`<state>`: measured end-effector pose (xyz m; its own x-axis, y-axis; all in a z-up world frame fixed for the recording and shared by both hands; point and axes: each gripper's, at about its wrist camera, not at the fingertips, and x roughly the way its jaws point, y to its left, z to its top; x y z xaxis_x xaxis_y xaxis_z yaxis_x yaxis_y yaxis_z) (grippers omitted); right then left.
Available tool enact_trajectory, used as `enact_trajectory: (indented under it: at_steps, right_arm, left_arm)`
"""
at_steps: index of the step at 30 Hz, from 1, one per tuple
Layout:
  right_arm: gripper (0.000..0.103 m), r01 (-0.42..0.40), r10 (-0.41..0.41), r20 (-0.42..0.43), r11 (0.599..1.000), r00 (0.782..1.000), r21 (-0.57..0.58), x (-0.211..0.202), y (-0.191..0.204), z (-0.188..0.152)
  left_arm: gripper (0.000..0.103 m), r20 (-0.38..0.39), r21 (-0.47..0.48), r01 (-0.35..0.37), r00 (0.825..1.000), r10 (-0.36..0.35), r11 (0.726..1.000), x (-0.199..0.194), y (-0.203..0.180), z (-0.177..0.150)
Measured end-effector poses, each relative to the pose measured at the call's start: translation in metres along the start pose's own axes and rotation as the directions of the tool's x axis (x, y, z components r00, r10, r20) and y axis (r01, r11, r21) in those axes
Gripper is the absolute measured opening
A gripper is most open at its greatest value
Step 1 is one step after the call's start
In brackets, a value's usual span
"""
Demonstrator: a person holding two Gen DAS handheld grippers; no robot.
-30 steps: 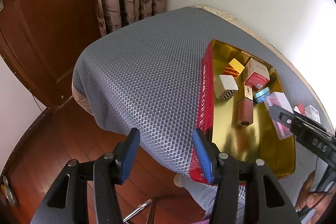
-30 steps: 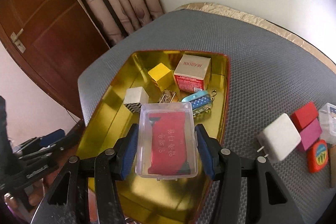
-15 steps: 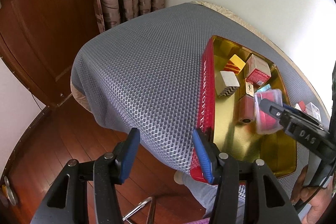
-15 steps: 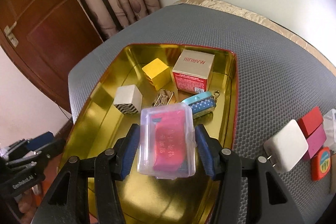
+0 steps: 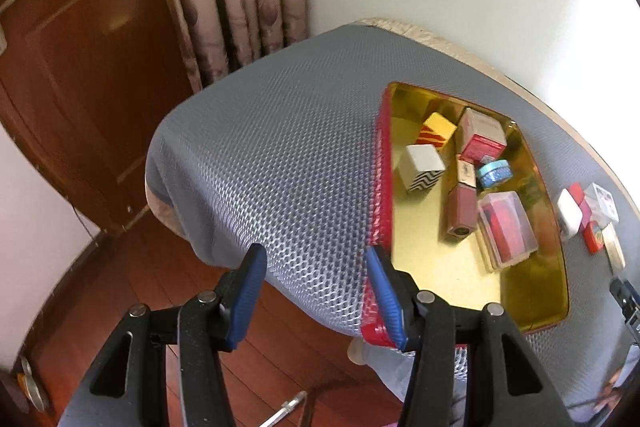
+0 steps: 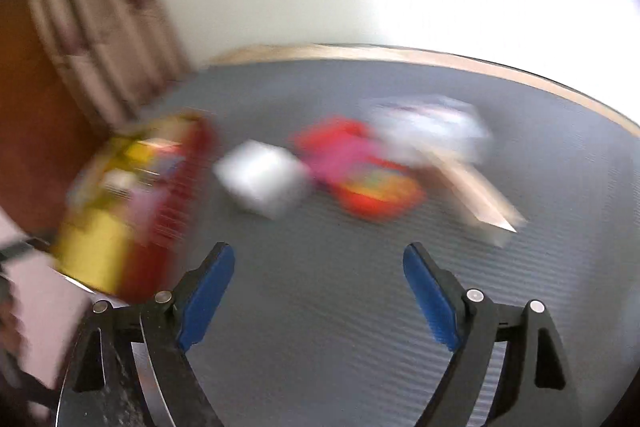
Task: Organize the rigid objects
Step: 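Grasp the white charger with the left gripper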
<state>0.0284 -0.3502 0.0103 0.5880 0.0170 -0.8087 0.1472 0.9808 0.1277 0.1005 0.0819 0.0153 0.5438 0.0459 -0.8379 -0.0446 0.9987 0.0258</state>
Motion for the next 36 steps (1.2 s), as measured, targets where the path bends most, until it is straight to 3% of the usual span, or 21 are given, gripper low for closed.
enact_trajectory:
  at_steps: [5,8,11,12,15,16,19,21,24,26,28,30,36]
  right_arm:
    - [0.085,0.200,-0.200,-0.021,0.980,0.980,-0.003,-0.015,-0.073,-0.031]
    - [0.085,0.204,-0.203,-0.023,0.978,0.979,0.052,-0.021,-0.102,-0.038]
    - [0.089,0.137,-0.135,-0.022,0.981,0.991,0.139,-0.019,-0.119,-0.036]
    - [0.090,0.129,-0.128,-0.021,0.983,0.992,0.134,-0.018,-0.119,-0.035]
    - [0.092,0.093,-0.092,-0.009,0.991,0.996,0.102,-0.020,-0.115,-0.036]
    - [0.092,0.089,-0.089,-0.004,0.991,0.996,0.102,-0.021,-0.116,-0.036]
    - [0.092,0.061,-0.062,0.009,0.992,0.998,0.111,-0.023,-0.118,-0.036]
    - [0.092,0.044,-0.047,0.024,0.992,0.999,0.122,-0.027,-0.121,-0.037]
    - [0.093,0.018,-0.022,0.035,0.993,0.999,0.118,-0.033,-0.121,-0.041]
    - [0.094,0.009,-0.013,0.038,0.994,0.999,0.113,-0.032,-0.118,-0.040]
    - [0.094,0.002,-0.005,0.032,0.994,0.999,0.111,-0.031,-0.118,-0.039]
    - [0.094,-0.007,0.004,0.030,0.993,1.000,0.114,-0.030,-0.118,-0.039]
    - [0.094,-0.037,0.034,0.028,0.990,0.999,0.138,-0.030,-0.122,-0.039]
  left_arm:
    - [0.053,0.084,0.088,0.034,0.996,-0.041,0.996,-0.027,-0.025,-0.002]
    - [0.053,0.115,0.198,0.132,0.981,-0.157,0.971,-0.049,-0.059,0.003]
    - [0.057,0.103,0.361,0.219,0.957,-0.272,0.906,-0.062,-0.111,0.012]
    - [0.059,0.084,0.437,0.251,0.945,-0.317,0.864,-0.064,-0.134,0.014]
    - [0.061,0.047,0.567,0.285,0.926,-0.375,0.773,-0.061,-0.186,0.017]
    - [0.061,0.029,0.606,0.282,0.927,-0.374,0.744,-0.054,-0.205,0.018]
    - [0.061,-0.008,0.670,0.269,0.935,-0.355,0.692,-0.032,-0.241,0.025]
    - [0.061,-0.048,0.682,0.278,0.940,-0.338,0.677,-0.015,-0.257,0.030]
    - [0.061,-0.120,0.684,0.322,0.935,-0.335,0.654,0.005,-0.271,0.037]
    - [0.061,-0.152,0.703,0.348,0.926,-0.346,0.621,0.013,-0.278,0.039]
    - [0.061,-0.166,0.732,0.336,0.932,-0.324,0.592,0.022,-0.285,0.036]
    - [0.061,-0.192,0.743,0.337,0.935,-0.297,0.579,0.033,-0.290,0.037]
    - [0.061,-0.275,0.729,0.380,0.924,-0.264,0.570,0.061,-0.296,0.041]
